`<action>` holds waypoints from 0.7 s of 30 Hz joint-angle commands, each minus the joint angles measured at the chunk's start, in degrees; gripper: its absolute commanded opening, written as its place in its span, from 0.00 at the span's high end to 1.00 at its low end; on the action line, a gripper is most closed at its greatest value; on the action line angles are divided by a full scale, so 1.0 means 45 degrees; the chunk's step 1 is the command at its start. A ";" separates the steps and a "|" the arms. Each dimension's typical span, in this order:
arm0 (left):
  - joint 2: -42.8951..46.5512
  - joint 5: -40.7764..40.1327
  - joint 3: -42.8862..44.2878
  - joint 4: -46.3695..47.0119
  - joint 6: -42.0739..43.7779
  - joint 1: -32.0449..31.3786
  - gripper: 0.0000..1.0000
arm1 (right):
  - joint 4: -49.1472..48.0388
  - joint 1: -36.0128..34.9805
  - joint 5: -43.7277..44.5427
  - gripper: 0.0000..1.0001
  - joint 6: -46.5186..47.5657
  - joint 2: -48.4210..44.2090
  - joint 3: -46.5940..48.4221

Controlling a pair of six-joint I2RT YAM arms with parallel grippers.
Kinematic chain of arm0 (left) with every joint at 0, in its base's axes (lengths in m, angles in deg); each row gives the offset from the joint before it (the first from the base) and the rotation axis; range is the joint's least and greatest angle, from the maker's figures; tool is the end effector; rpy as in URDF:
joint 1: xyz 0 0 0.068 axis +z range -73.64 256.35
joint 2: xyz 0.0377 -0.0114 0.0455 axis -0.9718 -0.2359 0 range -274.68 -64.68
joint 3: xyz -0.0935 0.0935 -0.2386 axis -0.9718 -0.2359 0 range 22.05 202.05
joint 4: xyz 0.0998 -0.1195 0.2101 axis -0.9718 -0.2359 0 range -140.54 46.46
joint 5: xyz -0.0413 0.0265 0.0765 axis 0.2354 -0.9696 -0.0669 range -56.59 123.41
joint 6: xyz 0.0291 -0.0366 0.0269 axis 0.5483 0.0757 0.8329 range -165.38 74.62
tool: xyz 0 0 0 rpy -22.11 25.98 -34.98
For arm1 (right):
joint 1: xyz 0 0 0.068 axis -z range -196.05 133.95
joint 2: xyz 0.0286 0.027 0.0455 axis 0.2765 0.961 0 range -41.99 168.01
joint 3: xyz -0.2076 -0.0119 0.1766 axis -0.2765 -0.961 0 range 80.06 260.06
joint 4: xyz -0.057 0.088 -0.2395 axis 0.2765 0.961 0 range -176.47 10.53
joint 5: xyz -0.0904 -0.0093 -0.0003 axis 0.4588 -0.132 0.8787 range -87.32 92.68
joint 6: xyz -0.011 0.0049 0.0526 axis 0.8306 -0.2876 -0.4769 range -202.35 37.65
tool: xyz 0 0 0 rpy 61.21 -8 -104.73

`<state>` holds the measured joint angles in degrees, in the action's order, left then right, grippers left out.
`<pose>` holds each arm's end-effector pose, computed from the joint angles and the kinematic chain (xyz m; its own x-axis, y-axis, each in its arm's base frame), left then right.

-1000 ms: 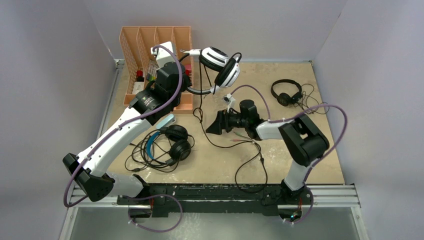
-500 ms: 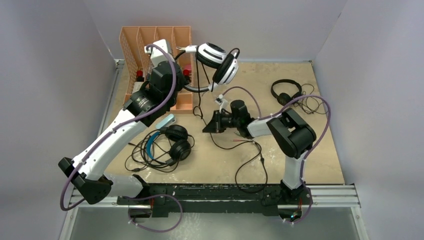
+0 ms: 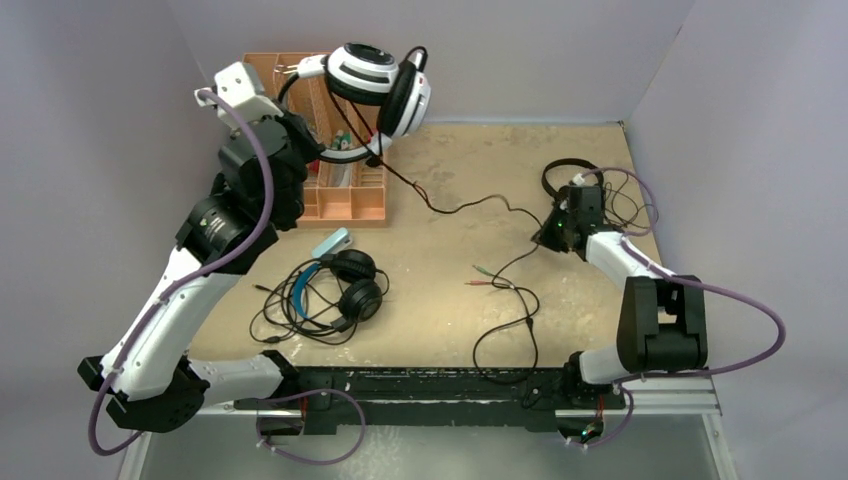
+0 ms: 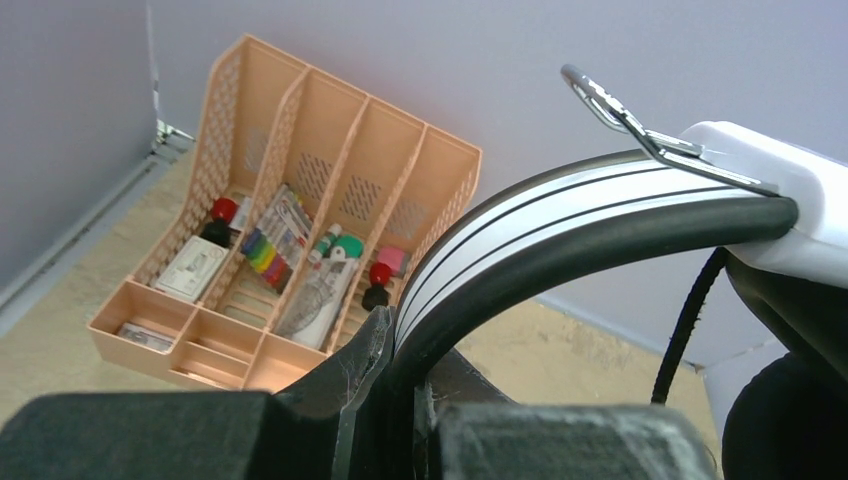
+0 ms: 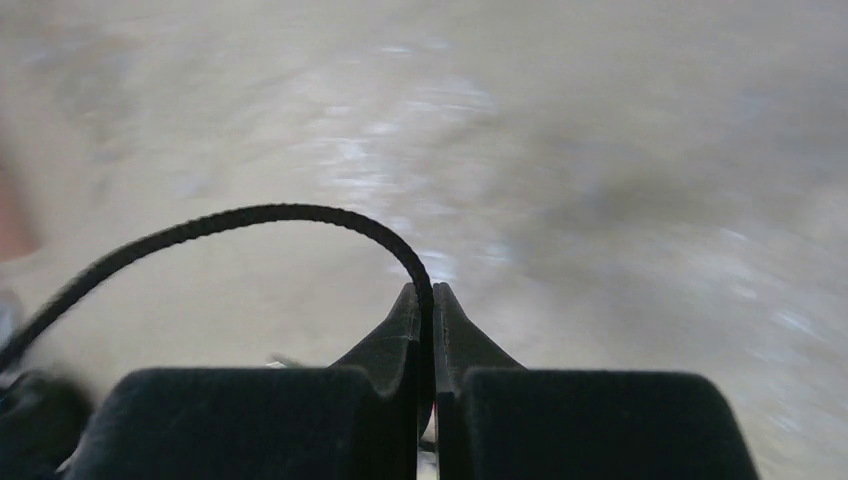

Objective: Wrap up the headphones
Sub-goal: Wrap the headphones cable around the headphones.

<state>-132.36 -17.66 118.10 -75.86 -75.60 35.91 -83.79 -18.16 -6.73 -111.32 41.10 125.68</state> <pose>0.1724 -0.1105 0.5203 0.0468 -0.4554 -0.8891 -0.1846 0.8708 -0.4557 0.3022 0.0168 0.2038 -0.6417 0.4546 -0.6177 0.1711 0.8699 0.4625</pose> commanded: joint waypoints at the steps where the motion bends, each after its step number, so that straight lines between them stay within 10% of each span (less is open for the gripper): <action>1: 0.0422 -0.1131 0.1256 0.0439 0.0265 0.0107 1.00 | 0.2336 0.1132 0.2626 1.00 -0.0129 -0.0276 -0.0160; 21: -0.0523 0.5091 0.2333 0.0498 -0.2774 0.0111 1.00 | 0.1353 0.1562 0.0766 0.97 0.1124 -0.0137 -0.0297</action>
<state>-133.36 -5.37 124.20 -82.15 -80.87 36.17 -79.31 -11.43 -3.41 -107.10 40.25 122.86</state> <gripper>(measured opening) 0.061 0.031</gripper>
